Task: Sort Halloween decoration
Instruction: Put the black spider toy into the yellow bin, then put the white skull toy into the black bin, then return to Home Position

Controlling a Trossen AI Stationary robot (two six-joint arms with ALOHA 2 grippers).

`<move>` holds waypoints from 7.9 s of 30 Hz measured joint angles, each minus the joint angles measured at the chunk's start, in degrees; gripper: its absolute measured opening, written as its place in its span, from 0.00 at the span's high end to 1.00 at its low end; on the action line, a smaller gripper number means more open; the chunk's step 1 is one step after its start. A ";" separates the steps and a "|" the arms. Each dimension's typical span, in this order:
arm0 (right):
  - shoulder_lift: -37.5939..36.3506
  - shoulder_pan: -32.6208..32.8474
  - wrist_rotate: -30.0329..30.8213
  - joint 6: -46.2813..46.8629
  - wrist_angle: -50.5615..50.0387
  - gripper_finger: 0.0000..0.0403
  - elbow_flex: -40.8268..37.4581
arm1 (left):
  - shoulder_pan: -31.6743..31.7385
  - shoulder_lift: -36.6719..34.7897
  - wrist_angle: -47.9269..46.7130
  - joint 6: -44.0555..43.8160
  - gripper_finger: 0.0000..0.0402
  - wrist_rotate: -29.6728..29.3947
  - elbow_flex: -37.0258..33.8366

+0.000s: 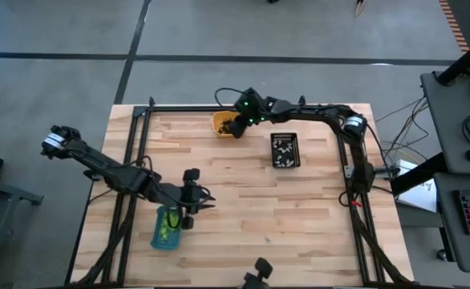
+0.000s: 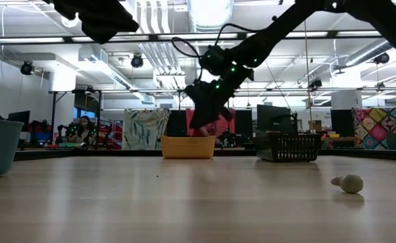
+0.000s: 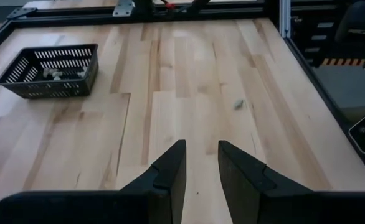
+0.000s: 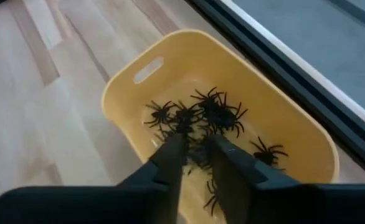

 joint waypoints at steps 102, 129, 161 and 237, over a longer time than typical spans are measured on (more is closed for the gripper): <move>-27.24 79.91 43.64 23.36 -19.67 0.85 -12.85 | 8.84 58.99 19.91 31.39 0.56 29.49 34.21; -27.20 79.91 44.80 23.83 -19.40 0.85 -14.04 | 9.51 62.92 24.83 30.81 0.77 33.64 34.82; -27.94 79.91 44.97 24.79 -17.73 0.85 -14.84 | 20.94 52.53 16.84 31.93 0.91 32.79 35.51; -28.33 57.24 21.24 -17.18 7.81 0.85 -15.70 | 12.50 -8.22 11.84 16.74 0.82 16.87 0.62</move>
